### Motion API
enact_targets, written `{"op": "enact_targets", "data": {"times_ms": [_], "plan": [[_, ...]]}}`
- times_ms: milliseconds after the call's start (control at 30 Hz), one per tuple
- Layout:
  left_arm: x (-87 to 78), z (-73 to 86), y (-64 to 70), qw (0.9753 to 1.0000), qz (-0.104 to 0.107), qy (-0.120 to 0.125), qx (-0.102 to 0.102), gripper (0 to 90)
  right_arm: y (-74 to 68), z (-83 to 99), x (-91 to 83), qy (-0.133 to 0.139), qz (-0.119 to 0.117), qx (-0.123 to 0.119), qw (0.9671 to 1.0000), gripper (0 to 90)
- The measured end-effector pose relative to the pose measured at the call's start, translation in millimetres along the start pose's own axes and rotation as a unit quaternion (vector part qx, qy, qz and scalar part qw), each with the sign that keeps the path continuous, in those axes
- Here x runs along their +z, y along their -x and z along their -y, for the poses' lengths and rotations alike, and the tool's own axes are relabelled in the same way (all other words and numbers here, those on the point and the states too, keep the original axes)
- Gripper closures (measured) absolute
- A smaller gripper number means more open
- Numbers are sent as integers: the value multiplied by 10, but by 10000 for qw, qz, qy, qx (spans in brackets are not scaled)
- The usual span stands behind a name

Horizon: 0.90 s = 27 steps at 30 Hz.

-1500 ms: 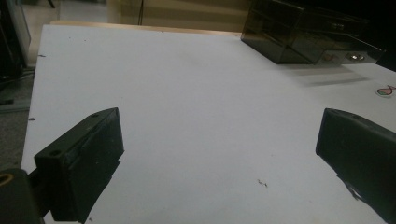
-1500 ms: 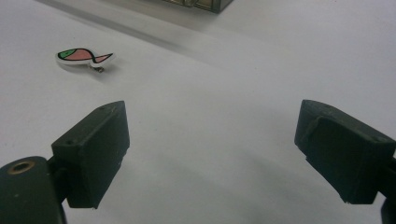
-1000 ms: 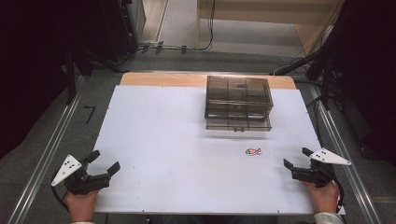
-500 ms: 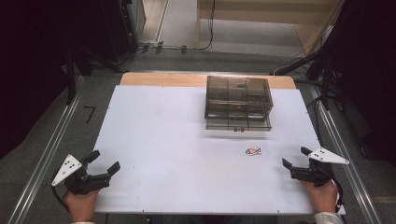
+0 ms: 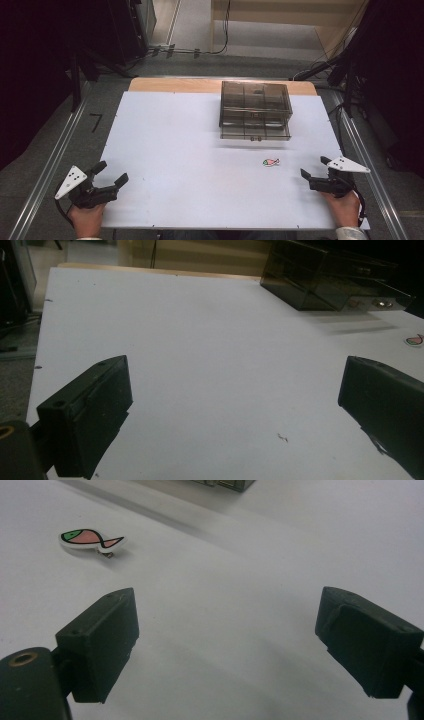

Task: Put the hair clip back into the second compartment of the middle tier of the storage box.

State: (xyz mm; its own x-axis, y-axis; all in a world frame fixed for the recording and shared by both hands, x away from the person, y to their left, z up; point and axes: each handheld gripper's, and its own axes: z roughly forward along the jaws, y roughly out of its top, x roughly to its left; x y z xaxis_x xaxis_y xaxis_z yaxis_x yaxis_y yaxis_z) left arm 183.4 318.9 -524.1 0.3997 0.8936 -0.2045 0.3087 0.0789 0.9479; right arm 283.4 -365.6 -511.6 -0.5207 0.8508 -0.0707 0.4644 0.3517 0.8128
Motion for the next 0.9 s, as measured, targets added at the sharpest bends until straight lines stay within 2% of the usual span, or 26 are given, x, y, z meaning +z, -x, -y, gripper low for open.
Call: {"op": "enact_targets", "data": {"times_ms": [533, 900], "plan": [[2, -1, 0, 10000, -19, -9, -3, 13, -84, -69, 82, -22, -41, -153, 9999, 91], [4, -2, -1, 10000, -23, -16, -4, 13, -157, -114, 121, -4, -212, -225, 9995, 113]]}}
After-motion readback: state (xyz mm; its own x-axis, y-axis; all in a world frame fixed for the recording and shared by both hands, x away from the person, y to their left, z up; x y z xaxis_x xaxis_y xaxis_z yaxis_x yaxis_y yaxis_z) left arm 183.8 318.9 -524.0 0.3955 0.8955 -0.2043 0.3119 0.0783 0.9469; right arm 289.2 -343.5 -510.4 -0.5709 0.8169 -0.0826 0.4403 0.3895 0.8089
